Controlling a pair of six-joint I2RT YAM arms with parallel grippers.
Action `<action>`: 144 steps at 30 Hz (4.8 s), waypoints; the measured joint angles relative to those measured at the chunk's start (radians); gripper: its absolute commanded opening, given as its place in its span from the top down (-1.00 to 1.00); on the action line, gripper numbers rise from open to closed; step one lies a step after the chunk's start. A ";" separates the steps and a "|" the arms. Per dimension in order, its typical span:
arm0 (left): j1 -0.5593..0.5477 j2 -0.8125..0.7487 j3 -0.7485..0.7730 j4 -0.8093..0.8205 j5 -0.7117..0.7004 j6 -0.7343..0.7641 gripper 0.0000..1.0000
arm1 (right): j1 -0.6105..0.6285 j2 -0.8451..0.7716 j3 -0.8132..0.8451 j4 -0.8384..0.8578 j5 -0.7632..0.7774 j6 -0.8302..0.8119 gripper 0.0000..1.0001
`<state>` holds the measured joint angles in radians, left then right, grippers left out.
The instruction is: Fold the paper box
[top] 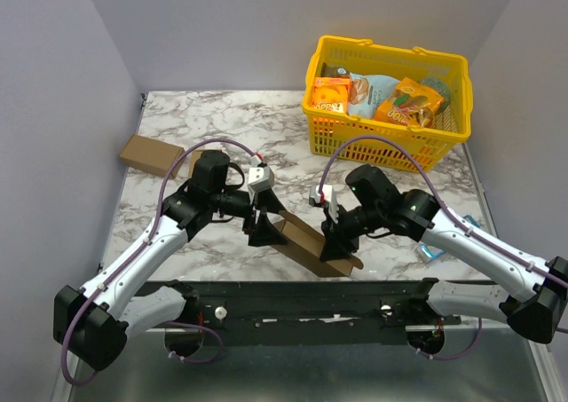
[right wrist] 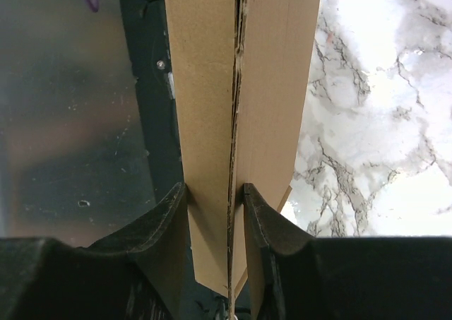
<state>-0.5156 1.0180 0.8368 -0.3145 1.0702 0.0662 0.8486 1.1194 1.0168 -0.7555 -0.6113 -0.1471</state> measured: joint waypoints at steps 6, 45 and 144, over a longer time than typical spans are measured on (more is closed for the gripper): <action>-0.038 0.034 0.000 -0.001 0.042 -0.003 -0.48 | 0.000 0.010 0.003 -0.002 -0.035 -0.011 0.25; -0.115 0.136 -0.032 0.140 -0.187 -0.253 0.61 | 0.133 -0.034 -0.041 0.210 0.510 0.069 -0.75; -0.429 -0.211 -0.146 0.043 -0.761 0.069 0.69 | -0.386 0.077 -0.196 0.264 0.076 0.634 -0.11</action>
<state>-0.9443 0.8070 0.6907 -0.2718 0.3088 0.1356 0.4625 1.1969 0.8204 -0.4911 -0.5354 0.4870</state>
